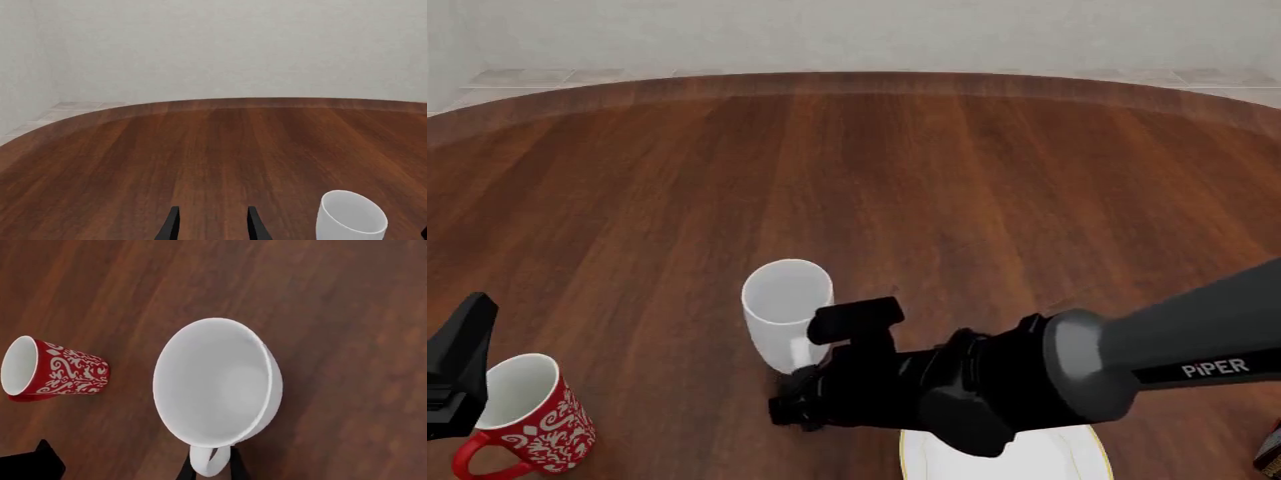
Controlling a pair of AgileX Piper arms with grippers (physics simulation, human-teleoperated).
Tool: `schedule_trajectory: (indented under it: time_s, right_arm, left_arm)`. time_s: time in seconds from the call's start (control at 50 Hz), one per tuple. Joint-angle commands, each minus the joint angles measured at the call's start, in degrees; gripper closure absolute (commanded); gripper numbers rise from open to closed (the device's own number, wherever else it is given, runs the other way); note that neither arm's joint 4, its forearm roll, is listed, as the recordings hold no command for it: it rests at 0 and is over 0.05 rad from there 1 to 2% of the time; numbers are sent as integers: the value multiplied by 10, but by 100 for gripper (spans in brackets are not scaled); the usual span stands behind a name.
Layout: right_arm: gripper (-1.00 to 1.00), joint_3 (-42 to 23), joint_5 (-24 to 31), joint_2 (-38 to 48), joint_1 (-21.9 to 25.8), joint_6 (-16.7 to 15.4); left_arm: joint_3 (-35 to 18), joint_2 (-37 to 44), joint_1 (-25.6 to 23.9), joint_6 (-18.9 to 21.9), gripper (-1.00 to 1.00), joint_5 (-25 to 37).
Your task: Put the white mug on the plate.
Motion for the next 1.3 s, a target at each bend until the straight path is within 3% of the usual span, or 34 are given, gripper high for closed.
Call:
schedule_trajectory:
  time_s: [0.02,0.36,0.88,1.3]
  right_arm:
    - [100,0,1,-6,-2,0]
    - [100,-6,20,-20,-9,-18]
    - [100,-23,142,-133,-37,-94]
    - [100,32,183,-250,-68,-118]
  left_arm:
    - [-1,-5,0,1,-100,5]
    - [-1,-5,0,1,-100,4]
    - [-1,-4,0,1,-100,4]
    - [-1,-4,0,1,-100,4]
